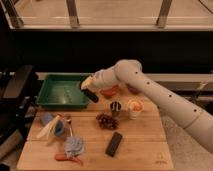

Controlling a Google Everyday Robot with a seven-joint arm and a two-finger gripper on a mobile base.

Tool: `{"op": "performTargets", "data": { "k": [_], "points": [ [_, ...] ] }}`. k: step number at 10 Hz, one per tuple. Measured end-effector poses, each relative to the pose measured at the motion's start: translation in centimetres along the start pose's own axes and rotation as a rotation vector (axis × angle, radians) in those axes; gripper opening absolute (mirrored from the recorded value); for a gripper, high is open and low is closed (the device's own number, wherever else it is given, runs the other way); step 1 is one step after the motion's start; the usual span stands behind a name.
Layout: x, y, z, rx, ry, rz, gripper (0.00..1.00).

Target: Place brush in tray

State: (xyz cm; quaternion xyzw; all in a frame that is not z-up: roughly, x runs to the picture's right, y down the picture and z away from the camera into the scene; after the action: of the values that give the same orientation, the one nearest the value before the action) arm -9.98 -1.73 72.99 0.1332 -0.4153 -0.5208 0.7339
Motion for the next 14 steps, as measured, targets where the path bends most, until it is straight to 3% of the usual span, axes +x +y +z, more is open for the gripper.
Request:
{"op": "performTargets", "data": {
  "k": [4,7,8,10,14],
  "points": [
    [2.0,-0.6,8.0,0.034,-0.066,-0.016,0.00],
    [3.4,0.9,14.3,0.013,-0.103,-0.025,0.01],
    [3.8,1.8,15.4,0.009,-0.108,-0.020,0.07],
    [4.2,2.6,17.4,0.009,-0.116,-0.021,0.28],
    [4.6,2.5,17.9,0.016,-0.114,-0.026,0.68]
  ]
}}
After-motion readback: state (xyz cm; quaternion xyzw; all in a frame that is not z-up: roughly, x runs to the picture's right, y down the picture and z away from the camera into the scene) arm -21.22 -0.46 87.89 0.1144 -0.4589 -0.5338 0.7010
